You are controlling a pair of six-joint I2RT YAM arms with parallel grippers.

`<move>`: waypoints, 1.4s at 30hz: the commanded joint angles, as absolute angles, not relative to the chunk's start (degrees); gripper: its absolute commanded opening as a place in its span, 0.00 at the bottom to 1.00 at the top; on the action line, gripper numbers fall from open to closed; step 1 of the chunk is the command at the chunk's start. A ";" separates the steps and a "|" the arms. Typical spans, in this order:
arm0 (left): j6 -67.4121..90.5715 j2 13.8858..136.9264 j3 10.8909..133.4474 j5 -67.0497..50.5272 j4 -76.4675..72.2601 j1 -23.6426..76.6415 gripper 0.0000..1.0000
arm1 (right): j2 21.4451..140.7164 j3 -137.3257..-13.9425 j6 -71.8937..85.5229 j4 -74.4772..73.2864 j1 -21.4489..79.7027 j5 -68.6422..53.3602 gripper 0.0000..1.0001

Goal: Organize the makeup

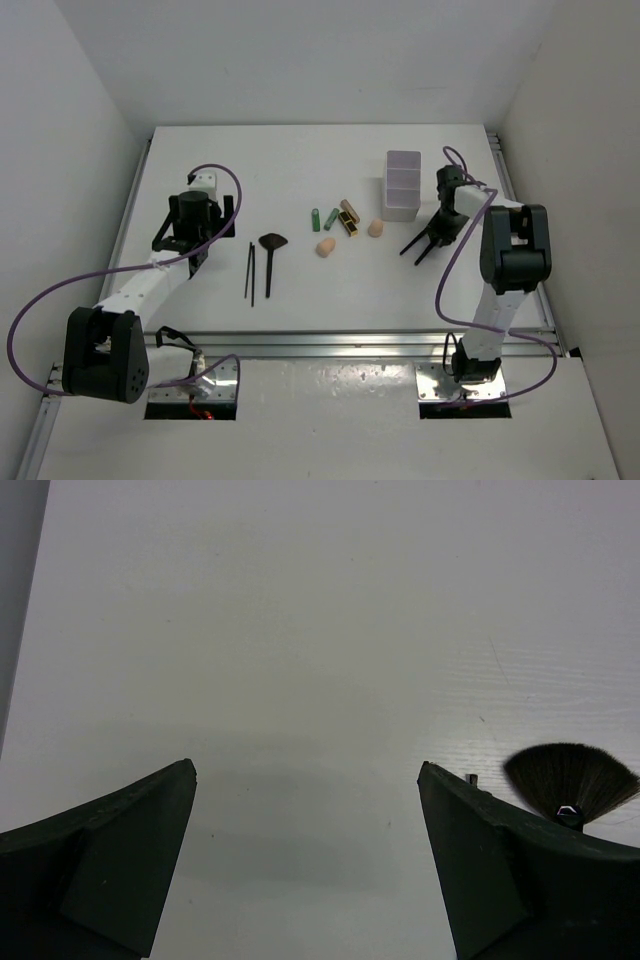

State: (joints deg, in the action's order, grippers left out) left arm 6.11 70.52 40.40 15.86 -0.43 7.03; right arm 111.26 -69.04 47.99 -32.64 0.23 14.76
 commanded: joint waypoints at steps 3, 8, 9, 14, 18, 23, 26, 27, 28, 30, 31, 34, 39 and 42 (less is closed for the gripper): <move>6.68 70.84 40.96 15.56 -1.14 6.42 1.00 | 113.20 -70.14 43.86 -33.32 -3.42 13.64 0.35; 6.68 70.84 40.96 15.56 -1.14 6.42 1.00 | 114.70 -70.49 42.10 -32.96 -4.83 10.38 0.21; 6.68 70.84 40.96 15.56 -1.14 6.42 1.00 | 114.52 -69.79 42.19 -32.96 -5.27 9.76 0.16; 6.68 70.22 40.96 16.79 -0.62 6.42 1.00 | 111.28 -66.45 39.65 -30.86 -5.80 11.25 0.00; 6.07 70.22 40.96 13.90 -0.62 6.42 1.00 | 104.79 -65.21 34.38 -27.69 -5.63 14.31 0.00; 4.49 69.70 40.35 9.32 -2.53 6.42 1.00 | 96.60 -67.23 20.52 -19.62 -0.80 20.20 0.00; 3.96 69.70 39.81 8.26 -4.39 7.55 1.00 | 92.38 -67.06 9.54 -7.50 4.98 24.16 0.00; 3.35 69.70 39.81 8.26 -4.39 7.56 1.00 | 91.15 -66.19 5.40 -0.51 6.05 25.04 0.00; 3.34 69.70 39.81 8.26 -4.39 7.56 1.00 | 90.79 -65.05 3.36 8.78 8.07 25.05 0.00; 2.82 69.70 39.81 7.73 -5.01 8.09 1.00 | 91.92 -63.55 -4.69 21.54 10.97 23.21 0.00; 2.81 69.70 39.81 7.73 -5.01 8.09 1.00 | 92.54 -63.46 -5.88 28.15 11.68 20.07 0.00; 2.29 69.70 39.81 8.26 -5.01 8.09 1.00 | 97.72 -66.26 -7.91 36.89 13.10 18.02 0.00; 2.29 69.70 39.81 8.88 -5.01 8.09 1.00 | 108.71 -71.72 -11.25 51.50 14.24 15.20 0.00; 2.29 70.22 39.29 9.40 -5.01 8.09 1.00 | 111.61 -74.18 -8.80 51.15 14.50 13.89 0.00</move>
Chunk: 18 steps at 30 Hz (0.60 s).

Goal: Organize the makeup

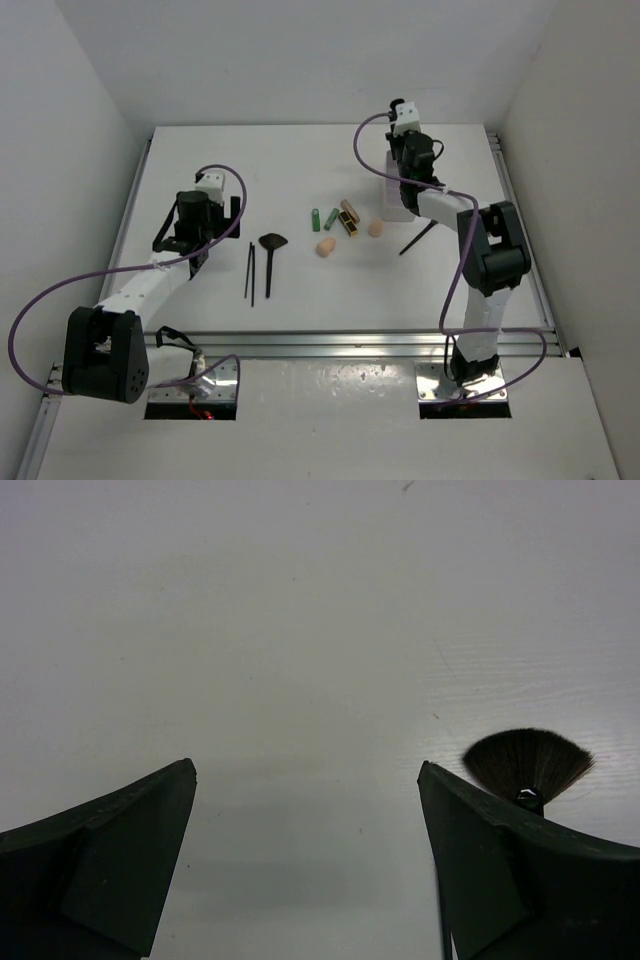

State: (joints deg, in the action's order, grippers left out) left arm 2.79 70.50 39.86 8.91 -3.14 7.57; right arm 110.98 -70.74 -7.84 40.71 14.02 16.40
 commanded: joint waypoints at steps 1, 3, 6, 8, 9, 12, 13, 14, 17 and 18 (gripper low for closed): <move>2.29 70.22 39.29 9.40 -5.01 8.09 1.00 | 112.06 -74.09 -8.53 51.24 14.33 13.97 0.00; 2.29 70.75 38.76 9.40 -5.01 8.09 1.00 | 113.46 -73.30 -8.09 51.68 14.33 14.67 0.00; 2.29 72.06 38.76 9.40 -5.01 8.61 1.00 | 113.99 -71.64 -6.07 52.21 14.15 14.15 0.00; 2.29 72.07 38.76 9.40 -4.48 8.61 1.00 | 114.00 -70.32 -4.58 52.73 14.33 14.24 0.00; 2.29 72.68 38.76 8.88 -3.96 8.61 1.00 | 113.82 -69.09 -4.14 53.26 14.67 14.93 0.00; 2.81 73.82 38.76 8.88 -3.26 9.23 1.00 | 113.12 -65.84 -3.78 53.79 15.82 16.60 0.00; 2.81 73.83 38.76 8.88 -2.73 9.75 1.00 | 112.94 -64.61 -3.43 54.31 16.08 17.05 0.00; 3.33 74.44 39.28 8.88 -2.72 10.28 1.00 | 112.77 -63.82 -3.17 54.32 16.34 18.53 0.00; 4.65 76.10 39.29 7.30 -0.44 10.81 0.92 | 112.24 -62.58 -2.02 54.23 16.26 19.86 0.09; 4.66 76.64 39.90 7.30 0.17 10.81 0.89 | 111.98 -61.88 -1.93 54.32 16.26 19.95 0.12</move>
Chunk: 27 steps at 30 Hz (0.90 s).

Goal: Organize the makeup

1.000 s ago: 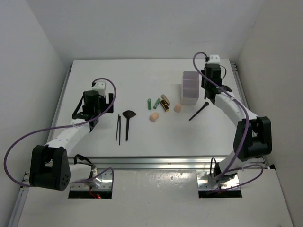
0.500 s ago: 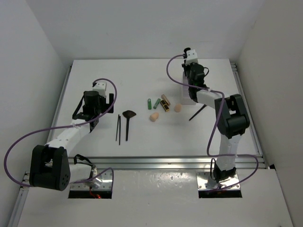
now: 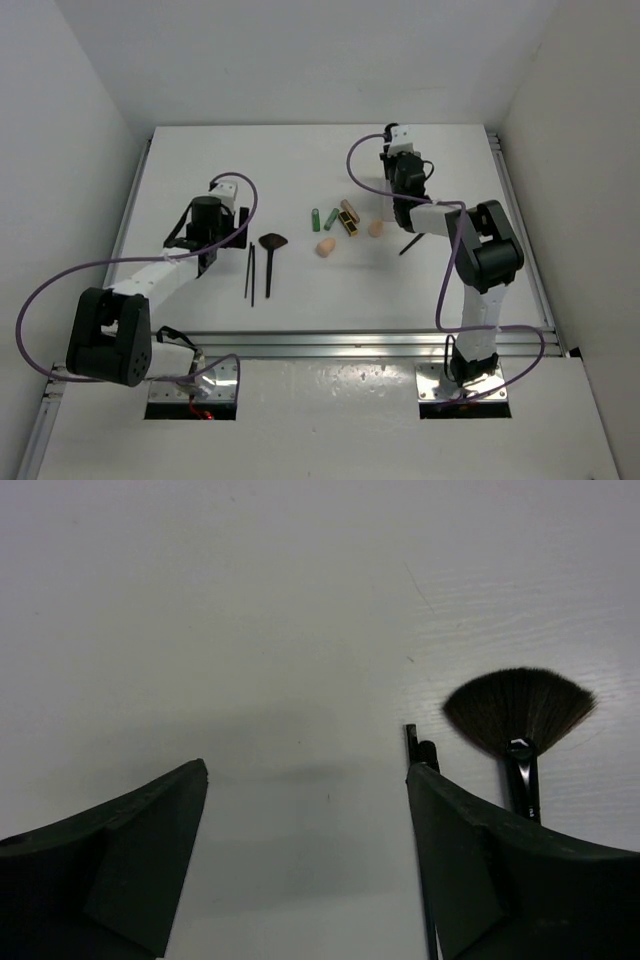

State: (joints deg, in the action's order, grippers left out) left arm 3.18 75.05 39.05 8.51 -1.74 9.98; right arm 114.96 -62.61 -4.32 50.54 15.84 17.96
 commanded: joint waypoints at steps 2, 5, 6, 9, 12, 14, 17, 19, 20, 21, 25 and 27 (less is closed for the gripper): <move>5.88 78.39 40.69 6.50 2.36 10.81 0.80 | 111.88 -61.52 -2.02 54.40 16.26 20.13 0.24; 5.89 80.06 42.01 5.89 6.67 10.81 0.62 | 111.10 -61.52 -1.32 53.70 16.43 19.16 0.36; 5.89 80.85 42.53 4.93 7.72 10.81 0.57 | 110.57 -61.35 -1.14 53.70 16.26 18.03 0.37; 5.37 82.43 43.15 2.82 10.98 10.81 0.51 | 108.64 -60.30 -0.44 53.18 16.26 16.88 0.45; 4.05 84.02 43.86 1.06 12.83 12.12 0.49 | 105.22 -59.16 -0.44 49.94 16.43 16.61 0.54; 4.04 85.60 43.86 1.05 14.14 12.74 0.52 | 103.98 -58.45 -0.35 48.61 16.79 16.70 0.56; 3.43 86.74 44.47 -1.66 14.15 13.27 0.56 | 100.73 -55.38 -0.35 48.25 17.14 17.49 0.56; 3.43 87.36 45.00 -2.37 14.15 13.80 0.57 | 98.62 -53.10 -0.44 47.73 17.05 17.75 0.56; 2.91 87.36 45.00 -2.90 14.15 13.80 0.57 | 97.66 -52.13 -0.79 47.55 17.14 17.75 0.56; 2.90 88.06 45.52 -2.90 14.15 14.32 0.57 | 97.21 -51.68 -0.97 47.11 17.23 17.93 0.56; 2.90 89.74 46.14 -1.33 14.15 14.33 0.55 | 94.06 -47.91 -1.49 47.63 17.14 19.60 0.53; 2.90 90.35 46.14 -1.32 14.67 14.33 0.52 | 93.43 -47.03 -2.28 48.07 17.23 20.04 0.53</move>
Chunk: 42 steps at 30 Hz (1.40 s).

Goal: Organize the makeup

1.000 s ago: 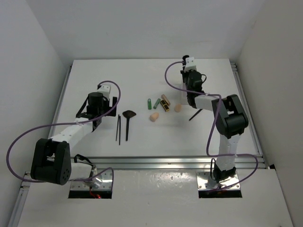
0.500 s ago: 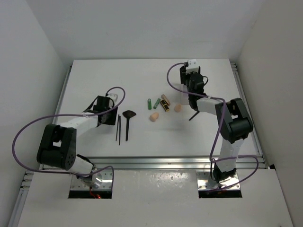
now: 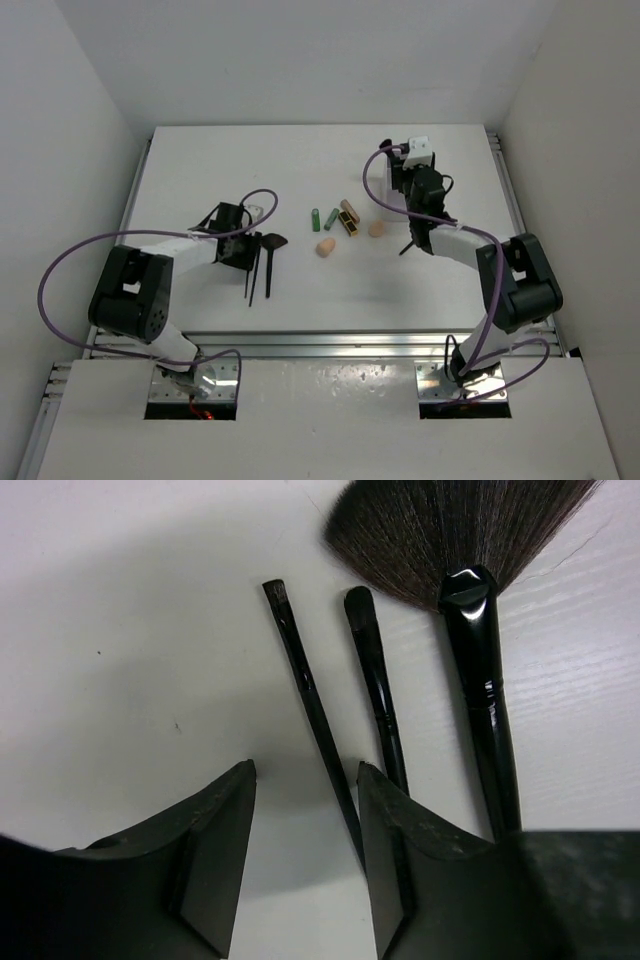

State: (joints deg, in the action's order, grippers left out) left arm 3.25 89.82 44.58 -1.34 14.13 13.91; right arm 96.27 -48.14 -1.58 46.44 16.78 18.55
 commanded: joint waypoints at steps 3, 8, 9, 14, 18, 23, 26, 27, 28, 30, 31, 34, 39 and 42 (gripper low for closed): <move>2.90 90.96 46.14 -1.32 14.68 14.33 0.45 | 92.20 -45.79 -3.07 48.34 17.31 20.83 0.53; 2.90 94.39 47.72 1.14 16.08 14.33 0.34 | 89.83 -44.03 -4.22 49.13 16.96 21.97 0.53; 3.42 95.00 47.72 1.14 16.08 14.33 0.32 | 89.65 -43.86 -4.22 49.22 16.96 22.23 0.53; 3.96 96.94 48.87 1.76 17.31 14.33 0.11 | 87.98 -43.33 -5.19 49.04 17.05 22.24 0.53; 4.57 96.94 48.87 2.46 17.31 13.01 0.00 | 86.75 -42.72 -5.19 48.34 16.88 22.24 0.53; 5.19 96.33 51.23 2.99 17.31 9.76 0.00 | 84.91 -41.49 -3.34 47.47 16.88 23.29 0.53; 3.79 93.70 55.44 3.60 17.31 8.27 0.00 | 83.24 -42.18 -0.37 41.86 16.09 23.73 0.53; 2.65 93.69 57.11 5.00 17.31 8.26 0.00 | 82.62 -42.88 3.30 37.57 15.56 23.47 0.53; 1.85 93.00 61.13 5.62 17.31 8.26 0.00 | 82.01 -43.85 4.99 34.83 14.34 21.55 0.53; -0.34 92.99 66.07 6.24 16.27 8.26 0.00 | 80.95 -44.47 9.81 27.10 11.09 19.70 0.51; -0.96 92.99 71.40 6.85 15.30 8.26 0.00 | 80.08 -44.12 10.10 26.46 10.64 17.43 0.51; -4.21 94.30 80.73 7.38 7.94 11.93 0.00 | 78.32 -40.70 9.41 27.33 9.32 14.15 0.50; -6.59 99.48 87.97 0.45 -13.58 19.94 0.00 | 74.71 -37.00 10.63 23.39 6.86 11.16 0.50; -5.98 105.80 92.19 -1.49 -27.56 25.39 0.00 | 71.90 -36.65 11.16 19.00 6.24 10.90 0.50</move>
State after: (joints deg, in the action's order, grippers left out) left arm -4.78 99.74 89.80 2.92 -11.86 20.62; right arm 75.29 -36.58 9.08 22.44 6.98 13.17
